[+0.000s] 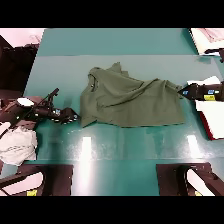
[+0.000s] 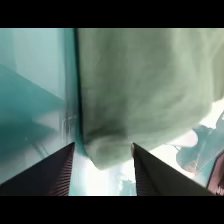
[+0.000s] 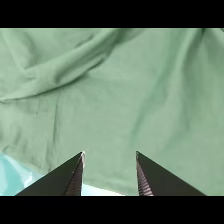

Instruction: Fold the shirts.

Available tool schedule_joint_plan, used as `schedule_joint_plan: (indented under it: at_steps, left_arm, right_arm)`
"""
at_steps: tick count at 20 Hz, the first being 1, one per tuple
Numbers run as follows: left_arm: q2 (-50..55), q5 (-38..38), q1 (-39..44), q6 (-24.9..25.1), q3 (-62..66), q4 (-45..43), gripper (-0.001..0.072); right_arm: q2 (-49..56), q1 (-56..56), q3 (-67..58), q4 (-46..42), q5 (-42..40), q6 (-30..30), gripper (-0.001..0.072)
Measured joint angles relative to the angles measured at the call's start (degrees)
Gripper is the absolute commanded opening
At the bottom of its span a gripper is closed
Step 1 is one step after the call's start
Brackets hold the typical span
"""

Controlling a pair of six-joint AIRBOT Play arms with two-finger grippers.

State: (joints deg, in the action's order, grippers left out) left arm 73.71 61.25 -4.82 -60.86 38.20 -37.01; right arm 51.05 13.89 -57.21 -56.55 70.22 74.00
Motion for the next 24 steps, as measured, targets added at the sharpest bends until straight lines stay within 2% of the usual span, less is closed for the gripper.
schedule_joint_plan:
  at_steps: [2, 3, 4, 5, 6, 7, 11, 16, 18, 24]
  left_arm:
    - [-0.09, -1.64, 1.64, 0.55, -1.07, 0.83, 0.0448]
    - [-0.15, -2.60, 2.54, 0.61, -1.36, 1.36, 0.0425]
    - [-0.15, -3.50, 3.50, 0.59, -1.60, 1.57, 0.0361]
    - [-0.15, -4.39, 4.33, 0.48, -1.77, 1.68, 0.0234]
    - [-0.15, -5.57, 4.96, 0.13, -1.90, 1.79, 0.0054]
    - [-0.13, -6.45, 5.29, -0.07, -1.99, 2.19, 0.0026]
    - [-0.33, -6.21, 6.14, -0.61, 0.92, 3.78, 0.0025]
    - [-0.42, 2.27, 6.38, -0.81, 14.32, 3.15, 0.0025]
    - [-0.42, 5.81, 6.40, -0.92, 20.59, 2.64, 0.0025]
    - [-0.42, 12.11, 6.40, -3.89, 33.11, -5.86, 0.0025]
  right_arm:
    - [-0.13, -0.24, -0.90, 0.02, -0.04, 0.00, 0.0365]
    - [-0.13, -0.24, -1.25, 0.00, 0.00, 0.00, 0.0365]
    - [-0.20, -0.24, -1.57, 0.00, 0.07, 0.00, 0.0365]
    - [-0.20, -0.24, -1.77, 0.02, 0.20, 0.00, 0.0365]
    - [-0.22, -0.24, -1.92, -0.02, 0.28, 0.00, 0.0365]
    - [-0.24, -0.24, -2.01, -0.02, 0.37, 0.00, 0.0365]
    - [-0.22, -0.04, -2.23, -1.92, 2.40, 0.02, 0.0365]
    - [0.15, 7.15, 1.09, -7.63, 9.44, 0.02, 0.0368]
    - [0.37, 12.04, 4.96, -8.41, 10.58, -0.35, 0.0414]
    - [6.97, 21.99, 14.34, -9.16, 11.08, -4.33, 0.0418]
